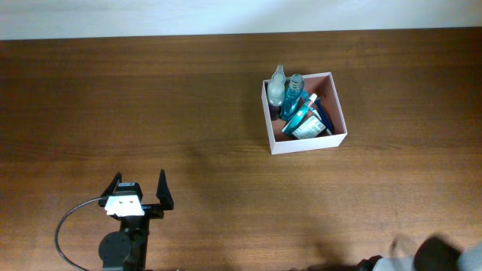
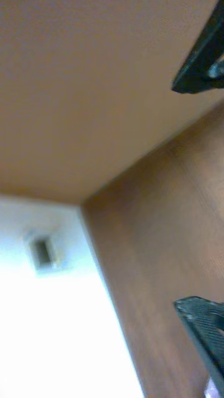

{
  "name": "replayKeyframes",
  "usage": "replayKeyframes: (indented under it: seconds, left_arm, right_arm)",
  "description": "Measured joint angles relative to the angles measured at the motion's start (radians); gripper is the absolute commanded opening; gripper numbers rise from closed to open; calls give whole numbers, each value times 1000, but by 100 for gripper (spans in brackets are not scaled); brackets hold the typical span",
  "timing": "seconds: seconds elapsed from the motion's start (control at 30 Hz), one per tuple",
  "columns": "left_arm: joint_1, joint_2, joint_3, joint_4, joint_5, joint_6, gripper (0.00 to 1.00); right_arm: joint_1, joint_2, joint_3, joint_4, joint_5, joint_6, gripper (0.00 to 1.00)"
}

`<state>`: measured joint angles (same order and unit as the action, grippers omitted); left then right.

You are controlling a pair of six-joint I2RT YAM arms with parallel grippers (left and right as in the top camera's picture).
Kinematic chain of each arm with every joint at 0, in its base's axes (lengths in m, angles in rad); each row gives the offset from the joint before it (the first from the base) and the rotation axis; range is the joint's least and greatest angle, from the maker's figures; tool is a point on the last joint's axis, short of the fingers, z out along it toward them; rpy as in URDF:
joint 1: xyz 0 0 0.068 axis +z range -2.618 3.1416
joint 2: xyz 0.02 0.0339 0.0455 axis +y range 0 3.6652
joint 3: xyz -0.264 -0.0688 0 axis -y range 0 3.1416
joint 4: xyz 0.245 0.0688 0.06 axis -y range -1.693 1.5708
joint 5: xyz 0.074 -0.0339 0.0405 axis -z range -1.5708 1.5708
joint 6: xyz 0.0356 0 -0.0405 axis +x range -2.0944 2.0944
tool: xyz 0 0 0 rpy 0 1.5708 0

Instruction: Pack container

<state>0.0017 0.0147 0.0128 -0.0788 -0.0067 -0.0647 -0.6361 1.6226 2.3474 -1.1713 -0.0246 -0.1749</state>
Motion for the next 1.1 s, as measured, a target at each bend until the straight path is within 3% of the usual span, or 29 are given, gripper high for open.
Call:
replayKeyframes:
  seconds: [0.07, 0.33, 0.5, 0.73, 1.1]
  left_arm:
    - [0, 0, 0, 0, 0, 0, 99]
    - [0, 0, 0, 0, 0, 0, 99]
    - [0, 0, 0, 0, 0, 0, 99]
    - [0, 0, 0, 0, 0, 0, 99]
    - [0, 0, 0, 0, 0, 0, 99]
  right_arm:
    - [62, -137, -143, 95, -7, -12, 99]
    - [355, -543, -593, 214, -26, -23, 99]
    - [498, -813, -898, 493, -68, -31, 99]
    - [529, -1108, -1315, 864, -171, -35, 99]
    - [531, -1323, -1897, 1386, -339, -35, 99]
